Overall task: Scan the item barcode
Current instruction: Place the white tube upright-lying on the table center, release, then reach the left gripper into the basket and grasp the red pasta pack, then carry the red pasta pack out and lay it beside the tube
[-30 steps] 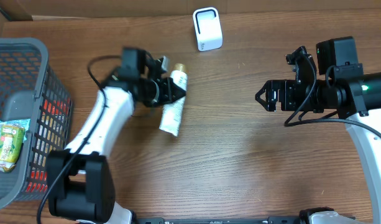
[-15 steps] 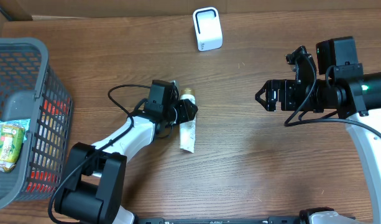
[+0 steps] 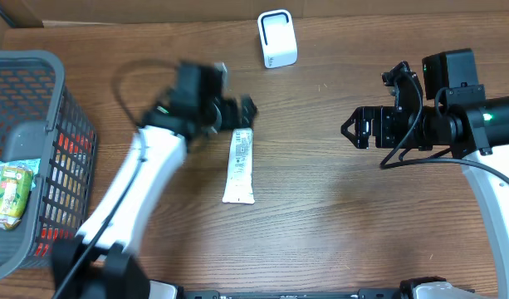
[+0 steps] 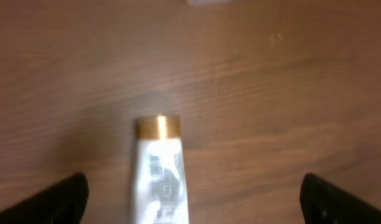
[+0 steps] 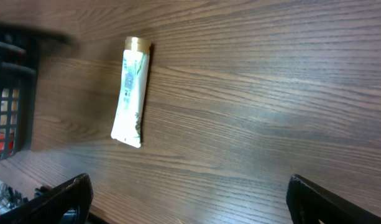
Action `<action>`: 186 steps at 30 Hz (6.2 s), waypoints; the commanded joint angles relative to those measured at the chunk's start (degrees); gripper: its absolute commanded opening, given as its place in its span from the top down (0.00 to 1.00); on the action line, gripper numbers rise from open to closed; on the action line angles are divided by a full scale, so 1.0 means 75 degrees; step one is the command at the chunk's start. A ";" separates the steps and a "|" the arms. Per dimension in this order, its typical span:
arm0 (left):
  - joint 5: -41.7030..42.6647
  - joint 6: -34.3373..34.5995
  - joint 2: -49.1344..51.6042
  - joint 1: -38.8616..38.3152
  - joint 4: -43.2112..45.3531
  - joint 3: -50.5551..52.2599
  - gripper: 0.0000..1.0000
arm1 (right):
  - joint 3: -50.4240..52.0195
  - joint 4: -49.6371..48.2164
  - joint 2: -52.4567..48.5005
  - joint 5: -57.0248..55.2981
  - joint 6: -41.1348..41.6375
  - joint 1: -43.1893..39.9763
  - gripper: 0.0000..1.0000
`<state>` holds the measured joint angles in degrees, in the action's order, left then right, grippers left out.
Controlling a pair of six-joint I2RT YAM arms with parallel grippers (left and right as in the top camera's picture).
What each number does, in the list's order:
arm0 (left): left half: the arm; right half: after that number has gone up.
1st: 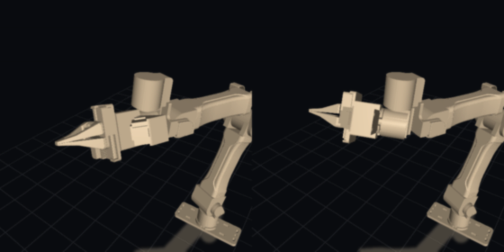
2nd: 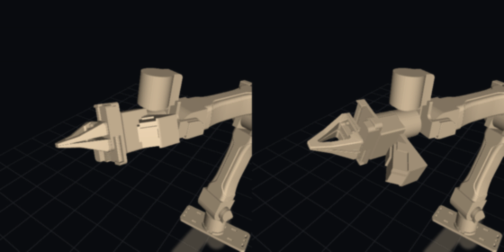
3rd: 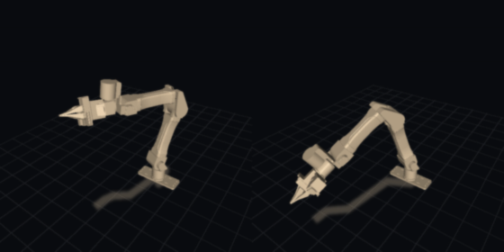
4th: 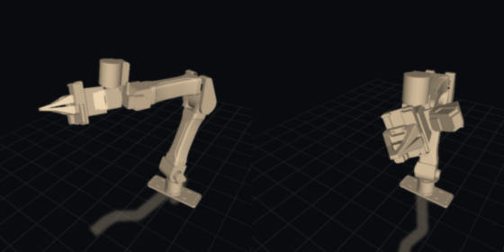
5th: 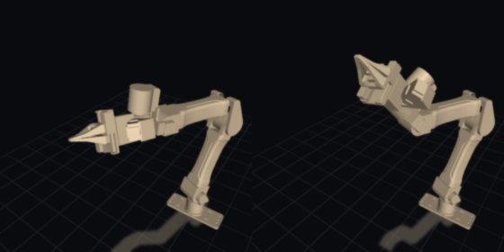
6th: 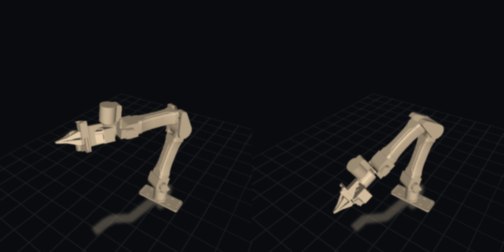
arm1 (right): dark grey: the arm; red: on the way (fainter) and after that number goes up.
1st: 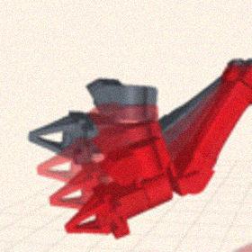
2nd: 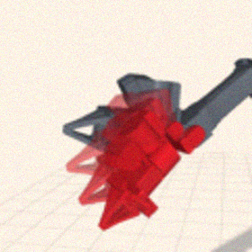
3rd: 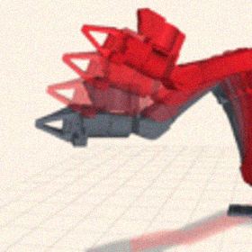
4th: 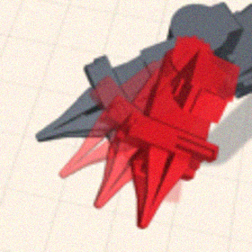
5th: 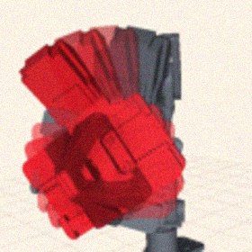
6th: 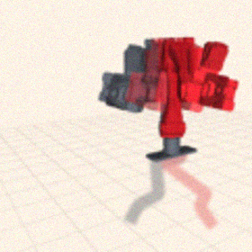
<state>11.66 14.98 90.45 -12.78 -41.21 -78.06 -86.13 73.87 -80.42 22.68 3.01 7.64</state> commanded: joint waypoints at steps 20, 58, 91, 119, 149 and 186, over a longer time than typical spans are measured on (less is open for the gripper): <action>-0.1941 0.0589 -0.0318 0.6930 -0.4709 -0.4266 0.00 | -0.0169 -0.0012 0.0003 0.0044 0.0026 0.0032 0.00; -0.1749 -0.2407 0.1886 0.7586 0.0408 0.1131 0.05 | -0.0169 -0.0187 0.0003 0.0047 0.0029 0.0032 0.00; -0.1157 -0.2428 0.3092 0.7618 -0.0463 -0.0090 0.96 | -0.0169 -0.0297 0.0003 0.0073 0.0207 0.0032 0.00; -0.0414 -0.3206 0.3110 0.7630 -0.1912 -0.1291 0.16 | -0.0169 -0.0356 0.0003 0.0070 0.0201 0.0032 0.00; -0.0740 -0.2900 0.3092 0.7624 -0.1906 -0.1649 0.96 | -0.0169 -0.0428 0.0003 0.0073 0.0204 0.0032 0.00; 0.1789 -0.1023 0.1294 0.5371 -0.7172 -1.0462 0.96 | -0.0169 -0.0565 0.0003 0.0073 0.0230 0.0032 0.00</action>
<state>22.50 5.87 99.02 33.45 -94.61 -156.44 -86.13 70.15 -80.42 22.70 4.49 7.64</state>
